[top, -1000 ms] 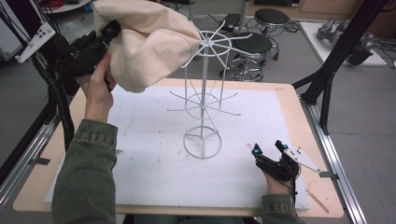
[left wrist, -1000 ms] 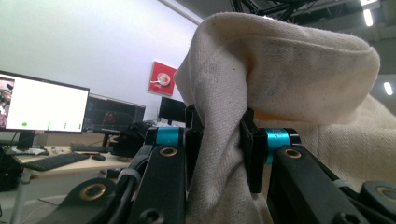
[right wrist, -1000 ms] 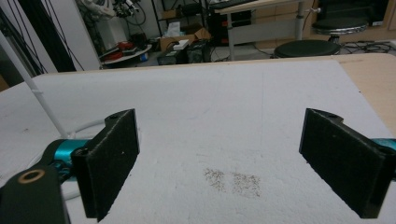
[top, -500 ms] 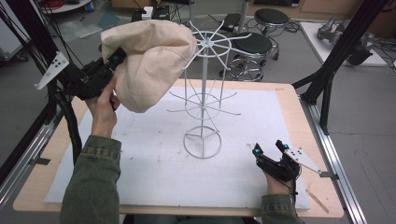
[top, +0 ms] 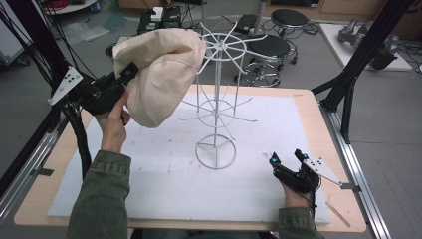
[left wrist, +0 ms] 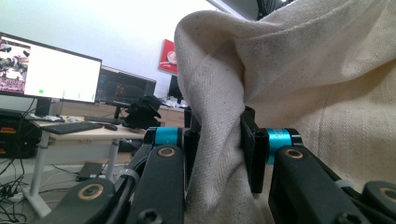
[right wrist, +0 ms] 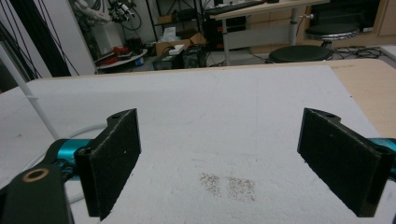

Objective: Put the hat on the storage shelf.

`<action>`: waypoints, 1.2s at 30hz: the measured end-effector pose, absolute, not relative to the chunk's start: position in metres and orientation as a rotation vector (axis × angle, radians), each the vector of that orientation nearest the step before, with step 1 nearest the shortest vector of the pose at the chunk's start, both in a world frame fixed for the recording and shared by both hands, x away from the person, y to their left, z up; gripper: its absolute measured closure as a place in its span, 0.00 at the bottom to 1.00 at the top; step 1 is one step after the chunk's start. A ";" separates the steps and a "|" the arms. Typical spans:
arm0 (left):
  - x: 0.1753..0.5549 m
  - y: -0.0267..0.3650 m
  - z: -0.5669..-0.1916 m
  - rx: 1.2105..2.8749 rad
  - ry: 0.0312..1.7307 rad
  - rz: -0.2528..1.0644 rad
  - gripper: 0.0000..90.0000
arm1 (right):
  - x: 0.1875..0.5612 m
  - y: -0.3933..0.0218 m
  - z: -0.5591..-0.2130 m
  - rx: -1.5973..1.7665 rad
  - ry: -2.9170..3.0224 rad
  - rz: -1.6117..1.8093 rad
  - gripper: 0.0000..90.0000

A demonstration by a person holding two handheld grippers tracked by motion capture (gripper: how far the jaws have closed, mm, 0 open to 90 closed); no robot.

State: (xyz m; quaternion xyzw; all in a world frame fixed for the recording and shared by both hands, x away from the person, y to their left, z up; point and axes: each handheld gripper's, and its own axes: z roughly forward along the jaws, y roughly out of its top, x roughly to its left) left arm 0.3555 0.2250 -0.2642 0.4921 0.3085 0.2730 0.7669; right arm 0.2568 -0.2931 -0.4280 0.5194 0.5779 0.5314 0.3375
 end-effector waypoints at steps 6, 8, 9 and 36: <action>0.352 0.225 -0.262 1.061 0.673 0.621 0.79 | 0.257 -0.293 -0.428 1.355 1.502 1.388 0.14; 0.350 0.226 -0.261 1.058 0.670 0.623 0.76 | 0.257 -0.293 -0.428 1.356 1.504 1.386 0.14; 0.350 0.226 -0.260 1.057 0.672 0.623 0.68 | 0.257 -0.293 -0.428 1.362 1.505 1.387 0.14; 0.305 0.235 -0.282 1.117 0.658 0.754 0.31 | 0.257 -0.293 -0.428 1.353 1.503 1.393 0.14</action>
